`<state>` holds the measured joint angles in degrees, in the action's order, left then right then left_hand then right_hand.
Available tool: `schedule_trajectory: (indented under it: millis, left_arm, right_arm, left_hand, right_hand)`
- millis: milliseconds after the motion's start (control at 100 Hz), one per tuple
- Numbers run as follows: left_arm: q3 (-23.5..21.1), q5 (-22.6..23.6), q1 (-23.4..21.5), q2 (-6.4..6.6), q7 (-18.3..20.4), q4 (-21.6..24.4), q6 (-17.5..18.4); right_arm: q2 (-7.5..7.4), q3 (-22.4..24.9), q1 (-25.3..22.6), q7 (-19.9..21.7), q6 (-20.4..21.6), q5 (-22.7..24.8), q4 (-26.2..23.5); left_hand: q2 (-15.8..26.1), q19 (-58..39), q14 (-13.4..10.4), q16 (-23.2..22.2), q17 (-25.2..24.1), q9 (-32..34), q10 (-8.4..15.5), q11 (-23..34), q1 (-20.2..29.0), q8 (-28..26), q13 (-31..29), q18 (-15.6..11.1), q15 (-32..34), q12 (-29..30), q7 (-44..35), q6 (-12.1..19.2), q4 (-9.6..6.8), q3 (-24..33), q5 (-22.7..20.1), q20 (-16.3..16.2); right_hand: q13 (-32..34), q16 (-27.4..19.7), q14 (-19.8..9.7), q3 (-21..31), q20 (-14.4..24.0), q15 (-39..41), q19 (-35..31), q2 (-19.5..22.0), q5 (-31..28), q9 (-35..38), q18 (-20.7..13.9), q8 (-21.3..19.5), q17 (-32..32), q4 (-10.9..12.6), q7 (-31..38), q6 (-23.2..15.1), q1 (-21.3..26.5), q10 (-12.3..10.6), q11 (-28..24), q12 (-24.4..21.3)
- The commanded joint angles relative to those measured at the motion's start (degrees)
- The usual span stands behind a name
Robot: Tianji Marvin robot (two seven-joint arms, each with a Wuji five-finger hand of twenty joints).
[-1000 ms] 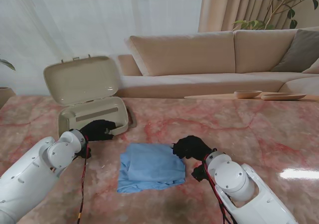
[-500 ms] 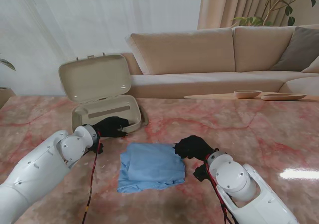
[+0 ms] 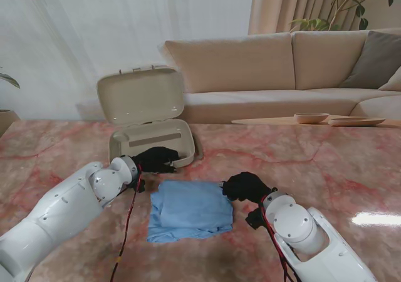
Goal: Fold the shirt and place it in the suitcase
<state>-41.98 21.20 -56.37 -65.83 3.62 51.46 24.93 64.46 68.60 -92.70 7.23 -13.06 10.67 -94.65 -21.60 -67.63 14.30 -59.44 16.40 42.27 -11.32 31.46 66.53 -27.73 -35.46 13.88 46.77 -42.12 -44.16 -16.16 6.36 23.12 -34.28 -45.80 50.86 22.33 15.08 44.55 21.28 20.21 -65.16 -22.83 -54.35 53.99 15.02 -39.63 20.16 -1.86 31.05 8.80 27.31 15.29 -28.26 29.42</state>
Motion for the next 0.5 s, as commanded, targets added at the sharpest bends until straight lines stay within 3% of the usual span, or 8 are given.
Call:
schedule_trajectory:
  millis: [0, 490]
  left_arm:
    - [1.0, -0.4, 0.2, -1.19, 0.6, -1.1, 0.7]
    - [7.4, -4.8, 5.3, -5.29, -1.2, -8.4, 6.1]
  right_arm:
    - [-0.05, 0.1, -0.6, 0.8, -0.4, -0.1, 0.6]
    - [-0.01, 0.3, -0.8, 0.7, -0.4, -0.1, 0.8]
  left_hand:
    - [7.2, -0.5, 3.8, 7.2, -0.1, 3.1, 5.1, -1.8, 7.4, -5.5, -1.7, -0.8, -8.0, 1.8, -13.7, 15.7, 0.46, 8.4, -6.0, -0.3]
    - [7.1, -0.2, 3.5, 7.3, -0.4, 3.2, 5.0, -2.0, 7.4, -5.3, -1.7, -0.9, -8.3, 1.9, -13.3, 15.8, 0.53, 8.2, -6.1, -0.1]
  right_hand:
    - [-0.8, -0.6, -0.2, -0.2, -1.0, 0.4, -0.3, -0.4, -1.0, 0.3, -1.1, -0.7, -0.3, 1.1, -0.6, -0.5, -1.1, 0.3, -0.7, -0.7]
    - [-0.7, -0.7, -0.7, 0.1, -1.0, 0.1, -0.3, -0.4, -0.9, 0.3, -1.4, -0.7, -0.2, 0.9, -0.7, -0.8, -1.2, -0.1, -0.5, -0.6]
